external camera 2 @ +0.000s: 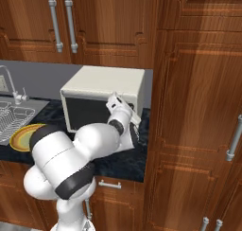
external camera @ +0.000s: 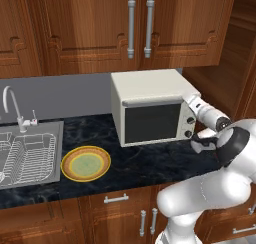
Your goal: Pull the toaster oven rack outwards. Pick up the baguette from the plate and place it on the toaster oven rack. Close the toaster oven door fully and set the temperature to the lowest setting.
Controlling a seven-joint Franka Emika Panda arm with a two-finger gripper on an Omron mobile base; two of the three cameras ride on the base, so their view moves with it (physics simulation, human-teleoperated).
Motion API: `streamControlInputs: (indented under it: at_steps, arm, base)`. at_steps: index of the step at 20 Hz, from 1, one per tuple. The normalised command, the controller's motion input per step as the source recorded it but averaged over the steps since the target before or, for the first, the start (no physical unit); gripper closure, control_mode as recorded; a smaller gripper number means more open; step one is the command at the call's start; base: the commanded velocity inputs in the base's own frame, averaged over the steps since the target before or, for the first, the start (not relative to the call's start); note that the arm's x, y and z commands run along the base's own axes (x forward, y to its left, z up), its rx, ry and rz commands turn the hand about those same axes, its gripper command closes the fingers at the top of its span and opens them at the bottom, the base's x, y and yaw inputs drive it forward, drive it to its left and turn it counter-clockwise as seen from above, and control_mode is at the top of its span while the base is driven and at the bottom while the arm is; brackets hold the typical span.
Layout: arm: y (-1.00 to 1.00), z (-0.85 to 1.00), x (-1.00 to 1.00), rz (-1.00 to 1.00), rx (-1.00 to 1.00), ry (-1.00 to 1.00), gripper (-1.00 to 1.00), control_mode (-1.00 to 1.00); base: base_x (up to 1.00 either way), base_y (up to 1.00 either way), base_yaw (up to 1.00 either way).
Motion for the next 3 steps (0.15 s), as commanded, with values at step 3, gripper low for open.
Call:
streamControlInputs:
  at_steps: [3]
  arm:
    - [0.04,0.0,-0.27,0.12,-0.3,-0.11,1.0,-1.0]
  base:
    - [0.0,0.0,0.0]
